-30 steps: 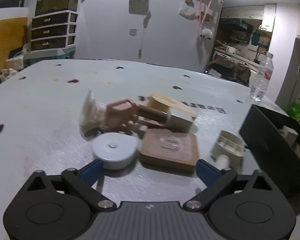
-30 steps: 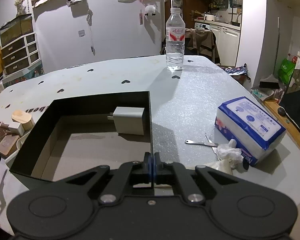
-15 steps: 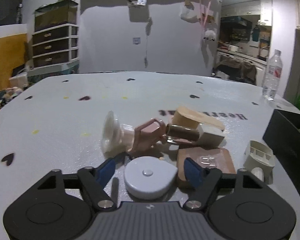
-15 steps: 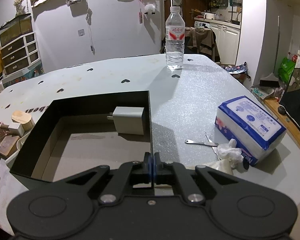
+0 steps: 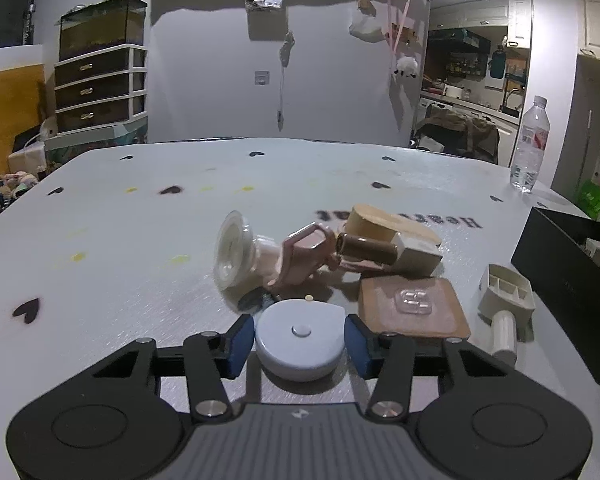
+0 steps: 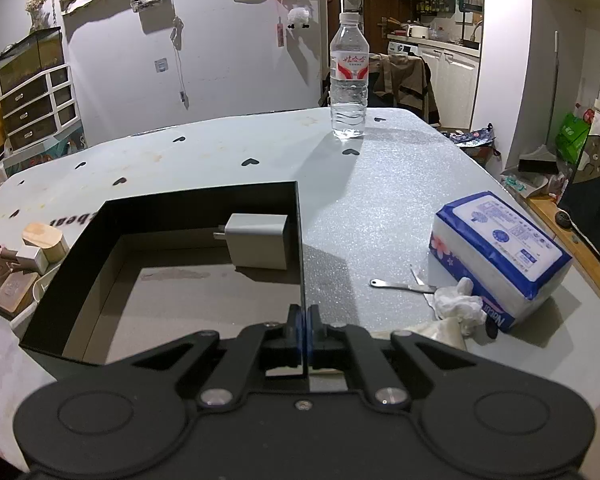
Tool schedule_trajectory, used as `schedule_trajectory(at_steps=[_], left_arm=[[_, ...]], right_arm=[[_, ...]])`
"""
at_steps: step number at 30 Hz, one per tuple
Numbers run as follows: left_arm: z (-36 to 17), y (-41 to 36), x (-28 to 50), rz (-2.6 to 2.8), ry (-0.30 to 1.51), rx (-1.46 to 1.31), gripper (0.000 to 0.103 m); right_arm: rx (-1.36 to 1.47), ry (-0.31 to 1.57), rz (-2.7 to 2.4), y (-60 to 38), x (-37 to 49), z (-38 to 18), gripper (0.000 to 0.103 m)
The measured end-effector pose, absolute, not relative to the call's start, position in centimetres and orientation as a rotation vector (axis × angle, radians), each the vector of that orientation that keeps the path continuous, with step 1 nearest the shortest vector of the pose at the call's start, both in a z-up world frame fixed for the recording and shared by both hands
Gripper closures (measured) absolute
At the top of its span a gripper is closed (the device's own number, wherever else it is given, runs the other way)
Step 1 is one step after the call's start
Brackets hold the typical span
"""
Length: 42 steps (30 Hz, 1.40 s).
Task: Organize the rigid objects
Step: 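Grasp the white round puck with the left tool, then carry the puck into the black box and open the left tool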
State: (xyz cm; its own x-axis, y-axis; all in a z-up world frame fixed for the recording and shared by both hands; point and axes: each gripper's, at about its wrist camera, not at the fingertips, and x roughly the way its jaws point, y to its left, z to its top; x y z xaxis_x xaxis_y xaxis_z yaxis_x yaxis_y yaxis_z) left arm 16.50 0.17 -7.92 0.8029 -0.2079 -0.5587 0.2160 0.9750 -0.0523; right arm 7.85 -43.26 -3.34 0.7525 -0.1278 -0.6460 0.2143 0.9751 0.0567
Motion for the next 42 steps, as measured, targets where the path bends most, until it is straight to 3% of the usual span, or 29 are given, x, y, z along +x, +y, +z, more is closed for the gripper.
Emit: schedule_trajectory(at_steps=[5,7,18,26,42], left_arm=[[-7.9,0.2,15.8,-0.219,0.595,0.028,0.05],[-8.2,0.0,16.1,-0.218,0.602,0.037,0.041],[-8.6,-0.5,17.1,-0.193,0.616,0.037,0.048],[-5.3,-1.0,16.4,-0.232,0.57,-0.004,0.048],[-0.2,-15.2,16.9,-0.674,0.602,-0.037,0.048]], right_arm=[[0.13,0.695,-0.187,-43.3,7.9,-3.3,0.101],[0.129,0.695,-0.187,-43.3,7.9,-3.3,0.101],[0.128,0.696,-0.189,-43.2,7.9,-3.2,0.1],[0.124,0.695,-0.19,-43.2,7.9,-3.2,0.1],[0.143,0.673,-0.16,-43.7,7.5,-3.4,0.1]])
